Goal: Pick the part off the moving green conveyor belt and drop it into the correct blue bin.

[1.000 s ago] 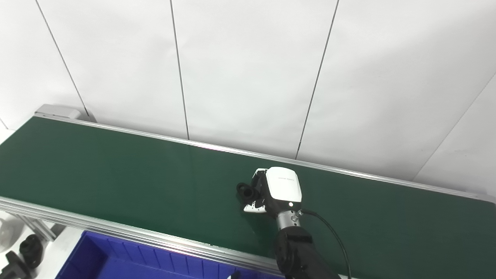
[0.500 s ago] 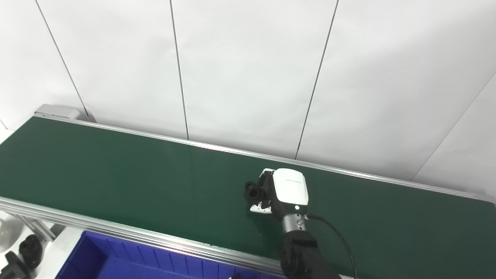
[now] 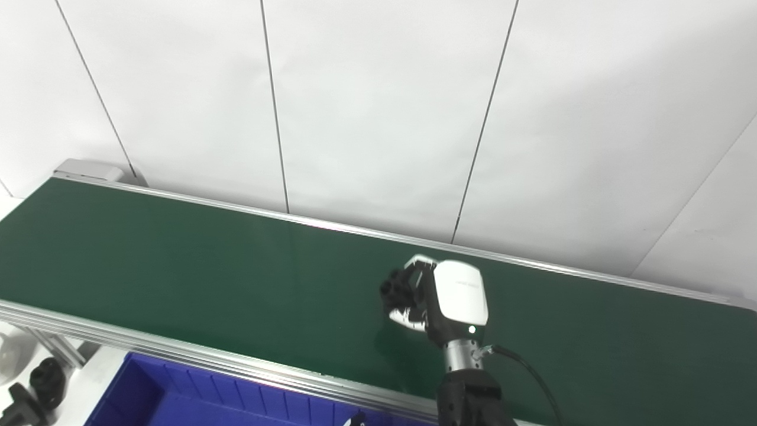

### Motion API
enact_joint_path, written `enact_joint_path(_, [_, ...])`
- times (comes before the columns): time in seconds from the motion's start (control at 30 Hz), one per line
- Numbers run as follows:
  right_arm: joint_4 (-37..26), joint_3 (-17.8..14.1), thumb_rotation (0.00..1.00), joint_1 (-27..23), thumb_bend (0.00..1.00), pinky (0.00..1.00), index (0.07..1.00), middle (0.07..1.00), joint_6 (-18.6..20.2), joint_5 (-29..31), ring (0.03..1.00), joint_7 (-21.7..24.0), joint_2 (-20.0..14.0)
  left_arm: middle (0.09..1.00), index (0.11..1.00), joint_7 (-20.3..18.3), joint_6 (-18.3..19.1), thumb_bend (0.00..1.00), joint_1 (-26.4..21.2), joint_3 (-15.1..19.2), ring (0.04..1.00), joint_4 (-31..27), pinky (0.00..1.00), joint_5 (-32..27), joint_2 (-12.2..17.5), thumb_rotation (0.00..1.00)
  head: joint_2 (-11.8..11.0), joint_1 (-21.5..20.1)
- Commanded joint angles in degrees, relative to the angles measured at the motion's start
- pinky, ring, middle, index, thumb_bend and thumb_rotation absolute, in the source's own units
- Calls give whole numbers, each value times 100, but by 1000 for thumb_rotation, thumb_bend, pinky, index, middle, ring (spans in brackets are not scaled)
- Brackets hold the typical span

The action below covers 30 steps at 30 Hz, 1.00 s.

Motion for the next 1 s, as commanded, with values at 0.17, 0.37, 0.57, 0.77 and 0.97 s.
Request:
enact_joint_path(0.17, [-1850,-66,138,358,501,142,487,299,258,-452,206,839,19,987,1000,12,-43,779,62,91,922,-446,820,-83,87,898,377,-521])
enact_joint_path(0.37, [-3046,-140,134,843,502,126,486,275,497,-845,187,1609,159,998,1000,-156,207,764,169,194,952,-896,917,-396,248,879,791,-1241])
enact_joint_path(0.57, [-4206,-142,129,1726,504,99,485,255,661,-1364,161,2314,306,1000,1000,-364,687,763,240,333,984,-1448,998,-833,385,914,1256,-1774])
enact_joint_path(0.77, [-5036,-207,131,2887,504,135,485,287,510,-1763,197,2899,290,1000,1000,-480,999,728,186,552,987,-1765,1000,-1001,570,992,1568,-2146])
enact_joint_path(0.97, [-5378,-330,124,3922,507,123,486,265,255,-1780,179,2982,69,1000,1000,-657,1082,723,70,758,1000,-1832,1000,-1459,705,969,1898,-2426])
